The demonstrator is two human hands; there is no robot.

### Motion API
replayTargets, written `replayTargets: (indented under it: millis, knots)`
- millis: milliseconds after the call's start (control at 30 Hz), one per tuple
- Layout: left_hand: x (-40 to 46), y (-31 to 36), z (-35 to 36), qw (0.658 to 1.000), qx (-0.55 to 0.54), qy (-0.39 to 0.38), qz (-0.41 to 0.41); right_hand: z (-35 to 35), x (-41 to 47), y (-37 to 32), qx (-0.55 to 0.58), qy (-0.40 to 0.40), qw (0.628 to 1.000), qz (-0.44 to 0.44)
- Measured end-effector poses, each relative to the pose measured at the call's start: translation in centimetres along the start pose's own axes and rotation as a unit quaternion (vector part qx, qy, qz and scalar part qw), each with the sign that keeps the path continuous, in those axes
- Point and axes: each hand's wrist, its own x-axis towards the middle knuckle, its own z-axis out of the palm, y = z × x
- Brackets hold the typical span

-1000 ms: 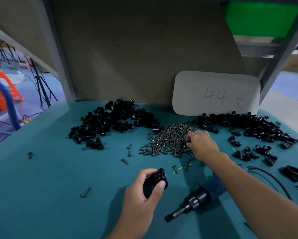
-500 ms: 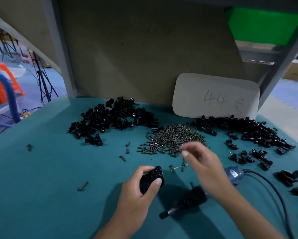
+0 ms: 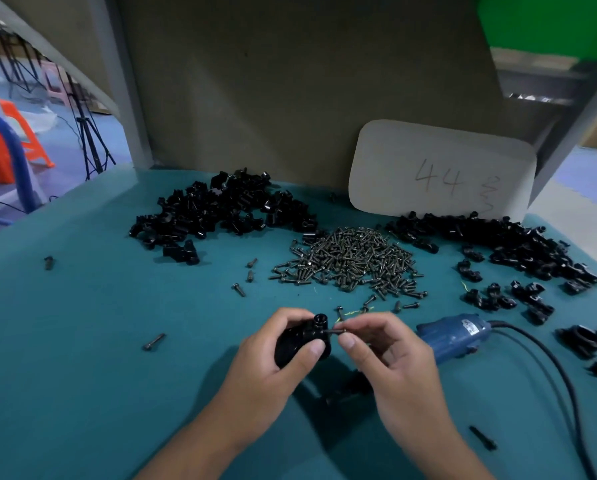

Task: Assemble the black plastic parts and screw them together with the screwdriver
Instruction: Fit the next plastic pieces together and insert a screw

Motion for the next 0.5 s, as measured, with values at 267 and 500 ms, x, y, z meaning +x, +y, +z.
replayTargets:
  millis: [267, 500]
  knots:
    - [-0.01, 0.04, -0.09, 1.0, -0.017, -0.007, 0.003, -0.25, -0.08, 0.64, -0.003, -0.013, 1.0, 0.015]
    - [-0.08, 0.16, -0.07, 1.0, -0.017, -0.021, 0.001, -0.25, -0.25, 0.92, -0.023, -0.006, 1.0, 0.006]
